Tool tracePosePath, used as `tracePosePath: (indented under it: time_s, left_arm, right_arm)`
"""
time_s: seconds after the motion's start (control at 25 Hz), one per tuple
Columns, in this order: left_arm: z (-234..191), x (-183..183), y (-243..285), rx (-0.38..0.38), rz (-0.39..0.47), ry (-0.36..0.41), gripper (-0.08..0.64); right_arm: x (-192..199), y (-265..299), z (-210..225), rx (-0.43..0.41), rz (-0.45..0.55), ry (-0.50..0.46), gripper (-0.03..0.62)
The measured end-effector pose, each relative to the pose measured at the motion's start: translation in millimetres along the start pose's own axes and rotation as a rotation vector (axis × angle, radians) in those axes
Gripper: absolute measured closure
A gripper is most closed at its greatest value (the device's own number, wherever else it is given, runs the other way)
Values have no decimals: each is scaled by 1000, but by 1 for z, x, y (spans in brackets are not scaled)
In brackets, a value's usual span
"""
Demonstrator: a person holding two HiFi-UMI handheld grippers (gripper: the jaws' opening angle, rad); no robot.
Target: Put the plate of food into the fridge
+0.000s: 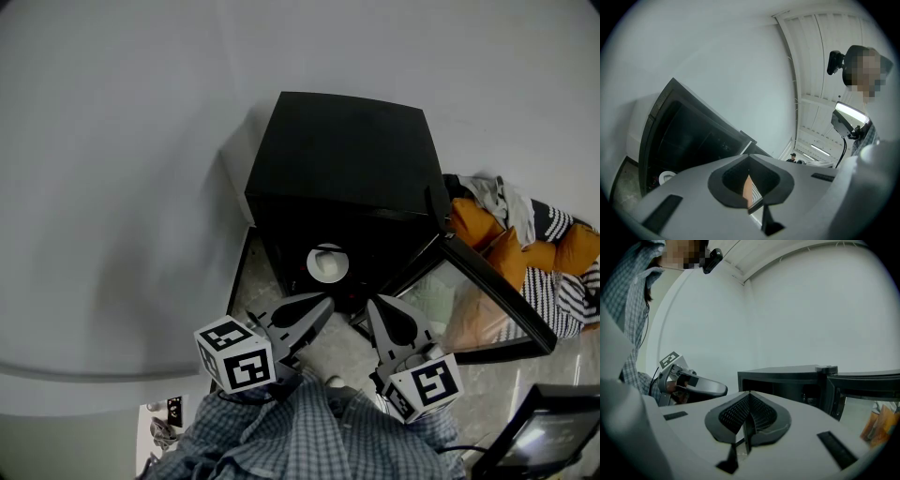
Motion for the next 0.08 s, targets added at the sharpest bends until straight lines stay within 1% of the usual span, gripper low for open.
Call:
tracePosePath:
  time_s: [0.08]
  left_arm:
    - [0, 0, 0, 0, 1, 0, 554]
  right_arm:
    - [-3, 1, -1, 2, 13, 7, 584]
Point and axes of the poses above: the fingertips, and each gripper's own axes: y forward along the fingers, z to its right, x out of its underside, the point moved 2 cm from there along -y, backward along the fingers, and after that the axes turned 11 degrees about z, right-handed, at the moved point
